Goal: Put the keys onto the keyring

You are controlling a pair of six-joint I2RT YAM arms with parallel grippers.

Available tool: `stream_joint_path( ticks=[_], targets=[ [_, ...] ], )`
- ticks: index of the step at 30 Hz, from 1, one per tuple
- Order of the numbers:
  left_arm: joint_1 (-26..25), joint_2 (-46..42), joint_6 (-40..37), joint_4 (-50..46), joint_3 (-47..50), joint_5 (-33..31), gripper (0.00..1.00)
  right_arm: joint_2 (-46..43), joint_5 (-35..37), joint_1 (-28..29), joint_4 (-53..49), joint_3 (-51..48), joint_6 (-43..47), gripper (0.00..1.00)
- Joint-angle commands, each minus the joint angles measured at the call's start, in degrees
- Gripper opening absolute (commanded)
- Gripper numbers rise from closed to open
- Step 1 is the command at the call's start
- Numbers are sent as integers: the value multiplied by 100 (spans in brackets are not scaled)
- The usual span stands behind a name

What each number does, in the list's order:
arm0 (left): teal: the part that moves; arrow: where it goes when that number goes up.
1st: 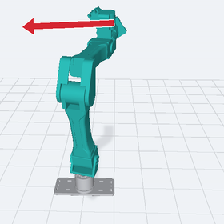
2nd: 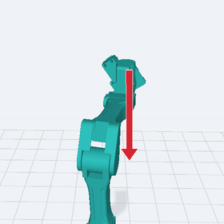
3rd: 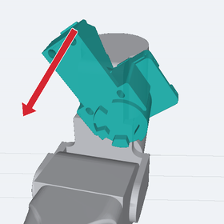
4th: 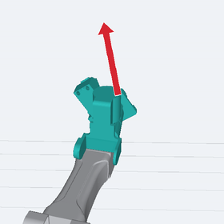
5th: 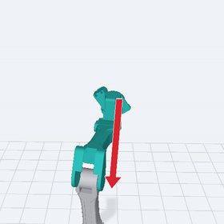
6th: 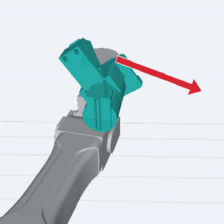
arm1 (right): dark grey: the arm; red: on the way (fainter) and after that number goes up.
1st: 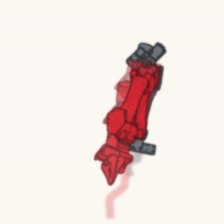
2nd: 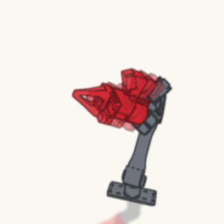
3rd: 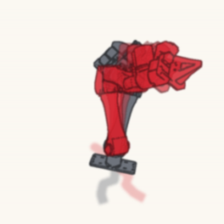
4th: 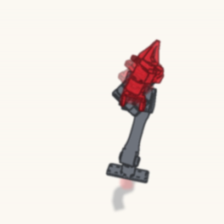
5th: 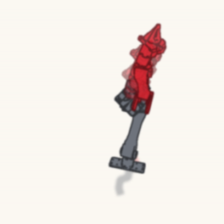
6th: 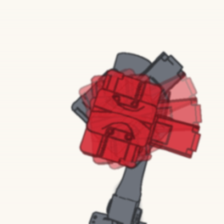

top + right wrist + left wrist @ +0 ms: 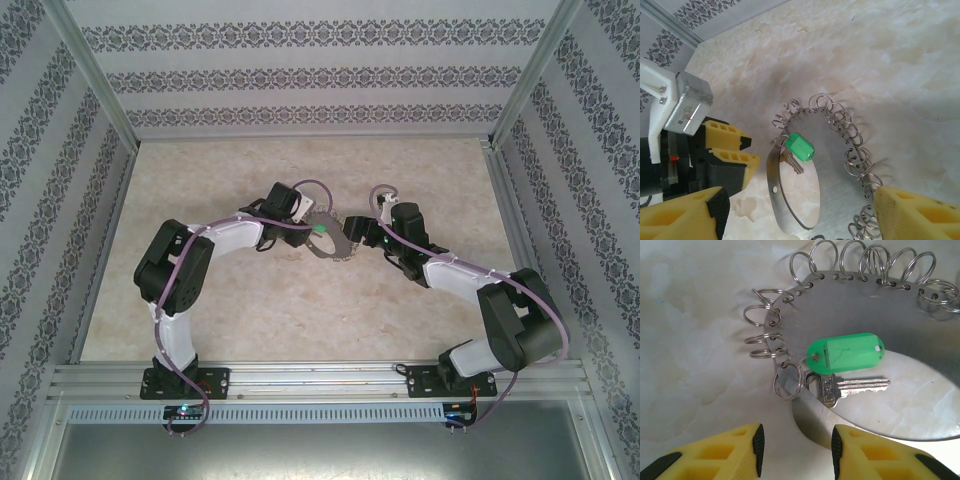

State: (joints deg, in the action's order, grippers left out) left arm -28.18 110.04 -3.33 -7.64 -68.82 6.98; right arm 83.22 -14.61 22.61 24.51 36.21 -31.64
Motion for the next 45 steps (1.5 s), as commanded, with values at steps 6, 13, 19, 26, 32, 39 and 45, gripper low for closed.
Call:
stream_joint_path(
  ticks=[6,13,19,26,32,39,45],
  targets=[
    [-65,278,-242,-89,-346,-33,40,-108,-85,-8,268,-87,-77,77],
    [-67,556,-322,-191,-599,-42,36,-97,-97,-11,291,-72,-81,77],
    [-69,672,-352,-161,-676,-102,33,-88,-124,-5,316,-70,-78,77],
    [-65,815,-401,-159,-765,-214,31,-156,-142,-10,331,-96,-47,77],
    [-50,900,-435,-117,-801,-347,29,-227,-155,-10,349,-127,-36,77],
    [-51,995,-472,-106,-909,-392,16,-314,-169,-9,374,-175,-18,77],
    [-47,921,-552,-246,-975,-269,0,-367,-195,-5,364,-219,-19,76]
  ],
)
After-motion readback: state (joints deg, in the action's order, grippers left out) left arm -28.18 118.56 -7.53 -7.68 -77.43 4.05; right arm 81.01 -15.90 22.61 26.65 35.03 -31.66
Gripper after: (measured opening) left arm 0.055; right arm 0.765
